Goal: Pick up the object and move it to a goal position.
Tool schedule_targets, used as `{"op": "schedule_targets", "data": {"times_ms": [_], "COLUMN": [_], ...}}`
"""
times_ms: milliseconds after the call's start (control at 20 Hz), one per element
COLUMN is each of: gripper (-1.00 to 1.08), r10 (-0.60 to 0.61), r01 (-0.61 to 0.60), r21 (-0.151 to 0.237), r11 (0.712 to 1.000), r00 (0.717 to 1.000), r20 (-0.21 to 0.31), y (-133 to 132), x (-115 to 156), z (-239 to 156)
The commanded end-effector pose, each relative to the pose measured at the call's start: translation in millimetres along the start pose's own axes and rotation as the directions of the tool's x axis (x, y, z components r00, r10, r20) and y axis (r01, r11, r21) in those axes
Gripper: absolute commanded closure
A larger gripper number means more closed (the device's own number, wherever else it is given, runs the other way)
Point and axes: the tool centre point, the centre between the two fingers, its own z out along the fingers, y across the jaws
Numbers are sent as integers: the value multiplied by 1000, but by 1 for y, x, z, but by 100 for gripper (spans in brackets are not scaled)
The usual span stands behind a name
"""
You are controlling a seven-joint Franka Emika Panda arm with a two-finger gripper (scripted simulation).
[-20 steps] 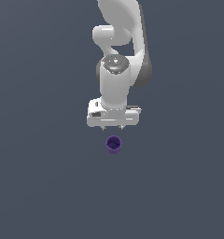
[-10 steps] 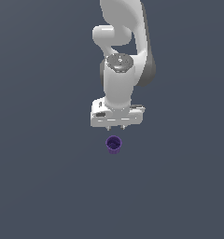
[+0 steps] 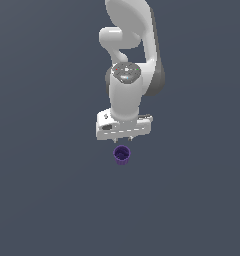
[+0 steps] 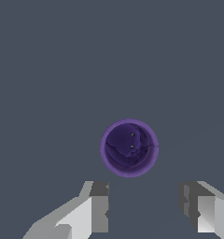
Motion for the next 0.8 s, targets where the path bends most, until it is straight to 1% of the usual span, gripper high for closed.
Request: {"op": "schedule_targets", "data": {"times_ms": [0,200,350,750], "gripper": [-20,-20,-20,-20], "r10": [-36,-112,-181,-351], "r01": [36,112,181,351], "r21": [0,0,2,8], "r11": [999,994,984,936], "r00": [999,994,984,936], "r20": [1,3,4,4], "y": [3,8,13,26], "x": [2,7,11,21], "z": [5,15,25,50]}}
